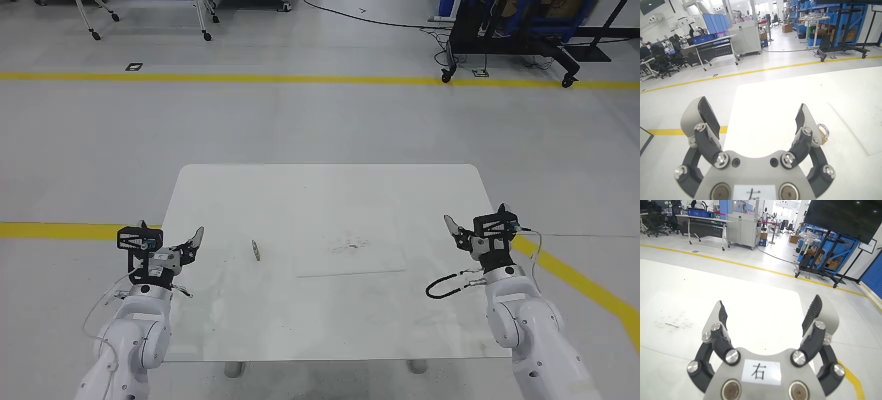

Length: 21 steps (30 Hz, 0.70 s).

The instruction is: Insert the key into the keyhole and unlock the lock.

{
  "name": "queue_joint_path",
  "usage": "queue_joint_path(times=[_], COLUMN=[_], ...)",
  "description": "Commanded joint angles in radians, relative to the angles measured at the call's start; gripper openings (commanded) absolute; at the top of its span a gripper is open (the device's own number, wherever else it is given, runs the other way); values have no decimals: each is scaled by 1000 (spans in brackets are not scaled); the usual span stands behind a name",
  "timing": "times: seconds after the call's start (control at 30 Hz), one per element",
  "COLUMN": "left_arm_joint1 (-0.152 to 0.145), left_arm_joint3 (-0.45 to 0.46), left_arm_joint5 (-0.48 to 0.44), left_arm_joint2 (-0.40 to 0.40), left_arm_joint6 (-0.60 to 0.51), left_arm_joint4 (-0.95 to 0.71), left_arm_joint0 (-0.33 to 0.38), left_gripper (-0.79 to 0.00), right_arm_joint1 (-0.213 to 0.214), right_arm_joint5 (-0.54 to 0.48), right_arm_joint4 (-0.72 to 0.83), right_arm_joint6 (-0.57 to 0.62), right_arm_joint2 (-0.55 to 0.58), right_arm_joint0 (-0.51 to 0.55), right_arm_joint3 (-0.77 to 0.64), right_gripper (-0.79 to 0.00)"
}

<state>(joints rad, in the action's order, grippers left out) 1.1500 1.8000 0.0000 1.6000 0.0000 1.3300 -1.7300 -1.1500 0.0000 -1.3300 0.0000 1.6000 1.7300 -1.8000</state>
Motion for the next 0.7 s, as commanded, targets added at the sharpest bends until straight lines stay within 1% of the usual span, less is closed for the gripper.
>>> queue_joint_path(times=[0.0, 0.07, 0.13, 0.23, 0.3, 0.5, 0.6, 0.67], left_arm_joint1=[0, 0, 0, 0, 0, 0, 0, 0], left_arm_joint3=[0, 0, 0, 0, 0, 0, 0, 0], left_arm_joint5=[0, 0, 0, 0, 0, 0, 0, 0], left_arm_joint2=[0, 0, 0, 0, 0, 0, 0, 0], left_arm_joint6=[0, 0, 0, 0, 0, 0, 0, 0], left_arm_joint4=[0, 0, 0, 0, 0, 0, 0, 0], left_arm_joint0=[0, 0, 0, 0, 0, 0, 0, 0], left_gripper=[0, 0, 0, 0, 0, 0, 0, 0], right_arm_joint1=[0, -2, -4, -8, -12, -40, -52, -57], right_arm_joint5=[0, 3, -13, -76, -122, -275, -298, -305], right_arm_joint4=[0, -4, -31, -51, -66, -21, -41, -39], right_arm_joint6=[0, 15, 53, 119, 154, 225, 239, 247], right_arm_joint2=[0, -13, -48, -119, -178, -368, -437, -455], right_arm_joint0=[0, -12, -48, -130, -197, -384, -445, -471], right_arm_joint3=[0, -1, 3, 38, 81, 238, 297, 328], right_gripper=[0, 0, 0, 0, 0, 0, 0, 0])
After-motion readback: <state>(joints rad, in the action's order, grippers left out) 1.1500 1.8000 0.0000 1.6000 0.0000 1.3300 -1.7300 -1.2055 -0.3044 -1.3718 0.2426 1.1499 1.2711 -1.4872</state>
